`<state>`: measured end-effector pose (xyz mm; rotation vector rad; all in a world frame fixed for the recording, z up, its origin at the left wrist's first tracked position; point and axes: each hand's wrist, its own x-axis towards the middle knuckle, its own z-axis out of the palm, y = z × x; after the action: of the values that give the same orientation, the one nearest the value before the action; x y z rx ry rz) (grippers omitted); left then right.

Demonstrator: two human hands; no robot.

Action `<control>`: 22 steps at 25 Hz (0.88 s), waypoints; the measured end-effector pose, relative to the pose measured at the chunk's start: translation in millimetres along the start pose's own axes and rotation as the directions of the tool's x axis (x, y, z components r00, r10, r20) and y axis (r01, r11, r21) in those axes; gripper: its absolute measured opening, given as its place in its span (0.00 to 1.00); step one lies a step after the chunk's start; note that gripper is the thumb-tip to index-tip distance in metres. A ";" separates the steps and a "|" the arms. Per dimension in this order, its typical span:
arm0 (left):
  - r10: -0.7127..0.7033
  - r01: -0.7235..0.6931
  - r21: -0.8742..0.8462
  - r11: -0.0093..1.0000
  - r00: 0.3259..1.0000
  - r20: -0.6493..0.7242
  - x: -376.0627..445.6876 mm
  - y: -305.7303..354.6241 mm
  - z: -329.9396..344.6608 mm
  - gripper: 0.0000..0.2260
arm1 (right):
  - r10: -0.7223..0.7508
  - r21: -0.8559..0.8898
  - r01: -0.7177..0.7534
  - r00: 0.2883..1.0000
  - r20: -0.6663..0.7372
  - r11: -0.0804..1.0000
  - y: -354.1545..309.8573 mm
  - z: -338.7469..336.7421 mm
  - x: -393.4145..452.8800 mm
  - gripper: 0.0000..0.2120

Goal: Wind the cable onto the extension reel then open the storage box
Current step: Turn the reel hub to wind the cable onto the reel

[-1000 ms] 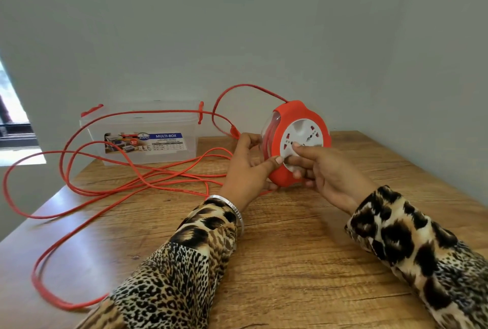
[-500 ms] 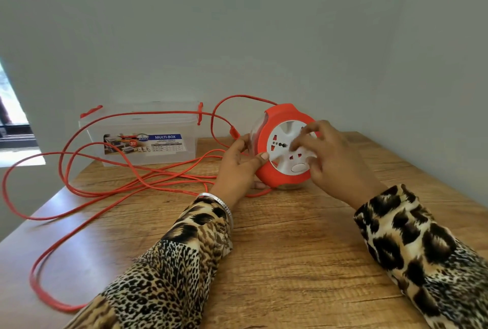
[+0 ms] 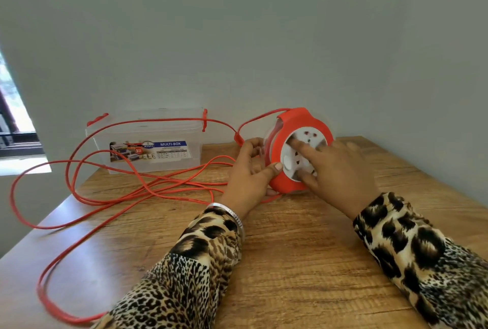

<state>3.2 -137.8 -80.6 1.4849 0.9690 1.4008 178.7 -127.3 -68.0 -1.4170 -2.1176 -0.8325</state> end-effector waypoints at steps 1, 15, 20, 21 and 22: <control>0.004 -0.004 -0.002 1.000 1.000 0.007 -0.2 -1.1 1.6 0.17 | 0.078 0.042 -0.077 0.997 -0.009 0.996 -2.2 -3.2 -1.7 0.29; 0.005 -0.005 0.003 1.000 1.000 -0.005 3.1 -9.6 5.2 0.20 | 0.278 0.736 -0.660 0.686 0.673 -0.154 -14.1 -6.8 0.6 0.17; -0.027 0.026 -0.040 0.999 0.999 -0.039 3.2 -10.3 3.3 0.18 | 0.429 0.529 -0.491 0.869 0.246 0.692 8.8 -11.7 -1.9 0.13; -0.039 0.038 -0.047 0.998 0.999 -0.037 4.2 -10.1 2.2 0.18 | 0.371 0.470 -0.363 0.925 0.080 0.805 14.6 -14.8 -1.9 0.09; -0.049 0.048 -0.046 0.998 0.998 -0.030 5.1 -9.9 0.7 0.20 | 0.255 0.427 -0.211 0.966 -0.047 0.879 19.7 -15.3 -1.2 0.10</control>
<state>4.5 -129.7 -88.1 1.4011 0.9804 1.4061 198.1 -133.2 -53.4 -1.3272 -1.8550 -0.3190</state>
